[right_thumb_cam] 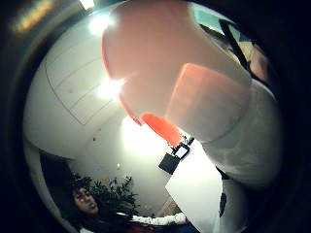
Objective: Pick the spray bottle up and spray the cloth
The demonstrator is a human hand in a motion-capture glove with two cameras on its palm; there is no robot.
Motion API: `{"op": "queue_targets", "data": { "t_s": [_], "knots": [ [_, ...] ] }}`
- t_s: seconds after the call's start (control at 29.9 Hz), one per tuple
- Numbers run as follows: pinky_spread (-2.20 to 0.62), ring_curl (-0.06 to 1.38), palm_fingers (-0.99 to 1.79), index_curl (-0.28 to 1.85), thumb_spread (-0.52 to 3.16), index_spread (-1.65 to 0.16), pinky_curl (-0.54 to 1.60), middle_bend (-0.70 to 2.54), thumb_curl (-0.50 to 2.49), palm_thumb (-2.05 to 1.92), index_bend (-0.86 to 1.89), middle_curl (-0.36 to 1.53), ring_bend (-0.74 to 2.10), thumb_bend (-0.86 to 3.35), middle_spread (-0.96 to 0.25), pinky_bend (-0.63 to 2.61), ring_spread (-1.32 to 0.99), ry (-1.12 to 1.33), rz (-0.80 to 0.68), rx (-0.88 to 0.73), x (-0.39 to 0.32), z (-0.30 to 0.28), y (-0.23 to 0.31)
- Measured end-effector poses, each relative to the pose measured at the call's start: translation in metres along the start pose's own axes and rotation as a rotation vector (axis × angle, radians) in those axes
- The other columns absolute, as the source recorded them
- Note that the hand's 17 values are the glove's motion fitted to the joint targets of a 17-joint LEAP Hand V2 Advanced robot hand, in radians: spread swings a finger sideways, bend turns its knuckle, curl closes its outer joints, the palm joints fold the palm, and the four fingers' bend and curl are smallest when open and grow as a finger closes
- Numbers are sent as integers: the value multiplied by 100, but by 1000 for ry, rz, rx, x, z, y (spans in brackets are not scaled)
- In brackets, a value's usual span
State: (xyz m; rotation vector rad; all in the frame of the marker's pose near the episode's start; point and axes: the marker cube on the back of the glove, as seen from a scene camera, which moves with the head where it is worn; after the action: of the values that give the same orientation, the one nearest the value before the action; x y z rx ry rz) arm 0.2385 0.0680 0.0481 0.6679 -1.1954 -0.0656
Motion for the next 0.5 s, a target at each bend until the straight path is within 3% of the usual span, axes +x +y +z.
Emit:
{"op": "queue_targets", "data": {
  "t_s": [0.23, 0.5],
  "knots": [
    [-26, 45, 117, 45, 37, -27, 44, 36, 61, 118, 16, 48, 50, -1, -15, 53, -18, 221, -94, 13, -16, -17, -31],
    [-27, 46, 117, 46, 34, -27, 46, 35, 64, 118, 16, 49, 49, -2, -15, 54, -18, 714, -204, -79, -62, 3, -85]
  ]
}}
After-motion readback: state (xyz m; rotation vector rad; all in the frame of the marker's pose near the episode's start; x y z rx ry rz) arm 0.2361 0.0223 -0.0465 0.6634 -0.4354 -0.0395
